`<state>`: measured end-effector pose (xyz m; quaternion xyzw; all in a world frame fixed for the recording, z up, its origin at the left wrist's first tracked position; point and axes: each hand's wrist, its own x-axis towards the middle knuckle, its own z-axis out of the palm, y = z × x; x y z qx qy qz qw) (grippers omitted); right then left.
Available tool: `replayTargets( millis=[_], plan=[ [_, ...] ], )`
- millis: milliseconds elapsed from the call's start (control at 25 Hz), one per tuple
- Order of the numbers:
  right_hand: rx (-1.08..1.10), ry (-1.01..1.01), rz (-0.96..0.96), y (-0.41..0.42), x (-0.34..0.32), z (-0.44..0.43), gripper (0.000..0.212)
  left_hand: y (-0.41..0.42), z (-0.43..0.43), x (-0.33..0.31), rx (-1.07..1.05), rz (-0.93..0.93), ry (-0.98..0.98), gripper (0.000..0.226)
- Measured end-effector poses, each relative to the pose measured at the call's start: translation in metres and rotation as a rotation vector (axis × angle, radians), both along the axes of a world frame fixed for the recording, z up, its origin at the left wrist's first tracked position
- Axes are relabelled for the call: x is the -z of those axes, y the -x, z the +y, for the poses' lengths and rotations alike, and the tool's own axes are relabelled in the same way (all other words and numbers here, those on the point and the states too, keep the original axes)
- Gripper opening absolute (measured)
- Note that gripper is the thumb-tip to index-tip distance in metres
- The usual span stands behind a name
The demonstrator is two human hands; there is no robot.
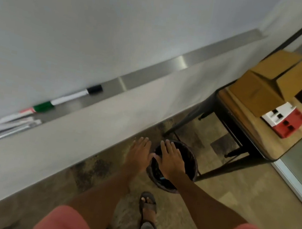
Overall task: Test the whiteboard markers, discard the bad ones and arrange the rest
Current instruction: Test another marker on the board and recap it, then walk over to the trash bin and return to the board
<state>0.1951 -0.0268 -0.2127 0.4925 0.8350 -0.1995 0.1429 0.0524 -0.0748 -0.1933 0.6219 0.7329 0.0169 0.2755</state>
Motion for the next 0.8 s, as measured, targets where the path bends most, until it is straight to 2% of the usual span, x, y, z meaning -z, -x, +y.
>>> replayTargets(
  millis=[320,360,440,480,520,560,600,720,800],
  plan=[
    [-0.085,-0.188,0.115,0.071,-0.097,-0.039,0.058,0.052,-0.039,-0.103,-0.094,0.047,-0.183,0.060],
    [-0.091,-0.189,0.126,0.079,-0.106,-0.043,0.065,0.058,-0.043,-0.111,-0.092,0.063,-0.182,0.060],
    [-0.108,-0.222,0.183,0.099,-0.130,-0.051,0.104,0.077,-0.057,-0.130,-0.112,0.117,-0.203,0.070],
    [-0.123,-0.240,0.186,0.109,-0.141,-0.055,0.117,0.086,-0.063,-0.140,-0.125,0.130,-0.224,0.085],
    [-0.134,-0.259,0.187,0.119,-0.152,-0.058,0.121,0.094,-0.069,-0.149,-0.134,0.141,-0.232,0.099],
    [-0.142,-0.275,0.193,0.130,-0.160,-0.061,0.120,0.103,-0.075,-0.158,-0.154,0.149,-0.245,0.101],
    [-0.147,-0.280,0.205,0.140,-0.168,-0.063,0.115,0.111,-0.081,-0.166,-0.184,0.153,-0.261,0.093],
    [-0.172,-0.278,0.165,0.169,-0.198,-0.072,0.085,0.132,-0.098,-0.186,-0.252,0.173,-0.283,0.074],
    [-0.227,-0.275,0.178,0.186,-0.203,-0.070,0.071,0.146,-0.107,-0.192,-0.291,0.167,-0.343,0.100]
  ],
)
